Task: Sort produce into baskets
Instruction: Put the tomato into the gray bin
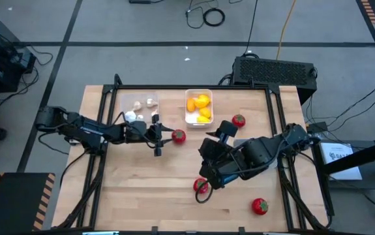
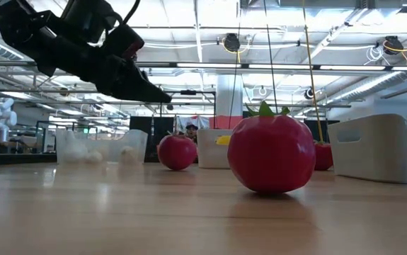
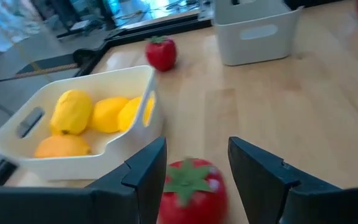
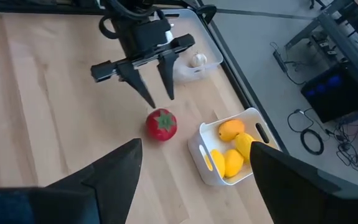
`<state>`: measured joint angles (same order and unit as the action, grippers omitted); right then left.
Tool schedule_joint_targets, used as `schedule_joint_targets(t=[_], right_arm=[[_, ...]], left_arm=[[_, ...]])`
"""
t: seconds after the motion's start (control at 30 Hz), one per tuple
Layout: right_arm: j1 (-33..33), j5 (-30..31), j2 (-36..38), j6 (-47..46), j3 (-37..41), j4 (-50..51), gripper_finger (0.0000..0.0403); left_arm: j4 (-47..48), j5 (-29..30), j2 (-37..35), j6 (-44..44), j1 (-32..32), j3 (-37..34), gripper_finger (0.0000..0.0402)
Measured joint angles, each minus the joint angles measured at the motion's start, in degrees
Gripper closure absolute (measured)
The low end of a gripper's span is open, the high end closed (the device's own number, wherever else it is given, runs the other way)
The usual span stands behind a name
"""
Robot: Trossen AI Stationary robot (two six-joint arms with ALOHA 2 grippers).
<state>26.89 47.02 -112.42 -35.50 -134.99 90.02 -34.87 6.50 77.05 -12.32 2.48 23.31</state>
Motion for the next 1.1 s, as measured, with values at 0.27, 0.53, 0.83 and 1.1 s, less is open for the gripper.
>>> schedule_joint_targets(t=[0.27, 0.53, 0.83, 1.1], right_arm=[[-0.1, 0.0, 0.0, 0.3, 0.0, 0.0, 0.0115], [-0.2, 0.0, 0.0, 0.4, 0.0, 0.0, 0.0115], [-1.1, -0.1, 0.0, 0.6, 0.0, 0.0, 0.0115], [-1.9, -0.3, 0.0, 0.6, 0.0, 0.0, 0.0115]], left_arm=[[-0.2, 4.5, 0.0, 1.5, 0.0, 0.0, 0.0215], [-0.3, 10.1, 0.0, 4.5, 0.0, 0.0, 0.0103], [-0.5, 9.9, 0.0, 7.5, 0.0, 0.0, 0.0006], [-0.8, 7.3, 4.0, 7.5, 0.9, 0.3, 0.0012]])
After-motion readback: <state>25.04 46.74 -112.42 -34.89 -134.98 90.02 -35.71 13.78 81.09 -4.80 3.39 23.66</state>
